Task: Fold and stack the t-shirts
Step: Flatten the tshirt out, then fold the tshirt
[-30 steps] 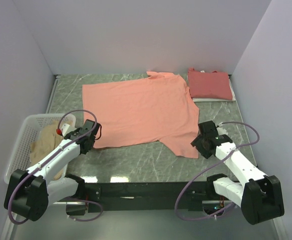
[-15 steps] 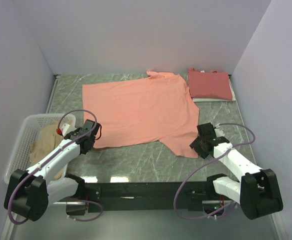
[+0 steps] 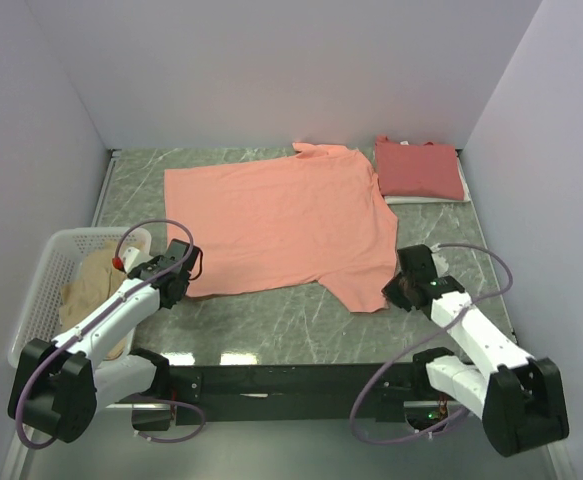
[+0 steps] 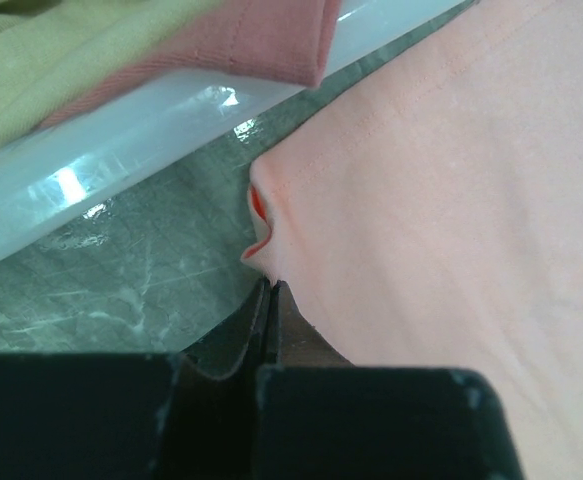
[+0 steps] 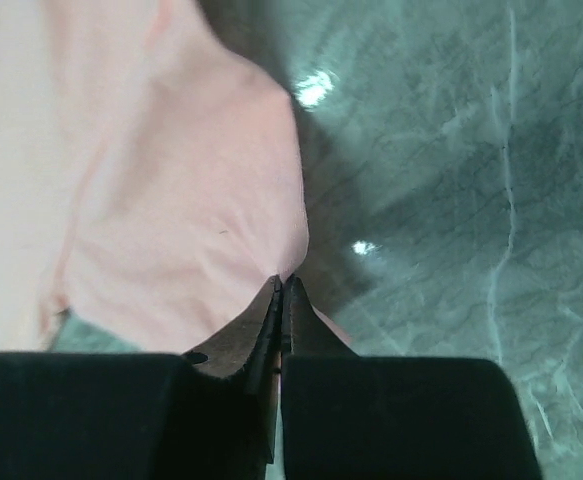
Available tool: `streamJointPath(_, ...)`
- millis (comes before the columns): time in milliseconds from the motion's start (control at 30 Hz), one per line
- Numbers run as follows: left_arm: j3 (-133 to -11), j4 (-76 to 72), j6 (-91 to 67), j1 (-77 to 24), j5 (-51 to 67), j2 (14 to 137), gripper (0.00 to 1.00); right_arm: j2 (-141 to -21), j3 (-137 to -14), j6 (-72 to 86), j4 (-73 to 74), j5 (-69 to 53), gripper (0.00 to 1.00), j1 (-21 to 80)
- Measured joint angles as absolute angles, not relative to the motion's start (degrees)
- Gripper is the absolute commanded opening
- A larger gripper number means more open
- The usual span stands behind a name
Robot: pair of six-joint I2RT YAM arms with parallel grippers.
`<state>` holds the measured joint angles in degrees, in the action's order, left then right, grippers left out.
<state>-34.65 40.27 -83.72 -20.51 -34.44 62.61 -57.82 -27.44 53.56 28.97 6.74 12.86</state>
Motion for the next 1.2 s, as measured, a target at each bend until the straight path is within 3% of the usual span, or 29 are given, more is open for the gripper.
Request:
streamJointPath(767,-32.36,48.77,-86.59,-20.51,-34.83,52.21,0.01,-24.71,-27.07,54.61,46.26,3.95,0.0,12.75)
streamJointPath(1200,-33.47,50.76,-86.54,-20.51,-35.81,52.14,0.01,-24.01,-35.57,53.12,52.84,4.91,0.0,12.73)
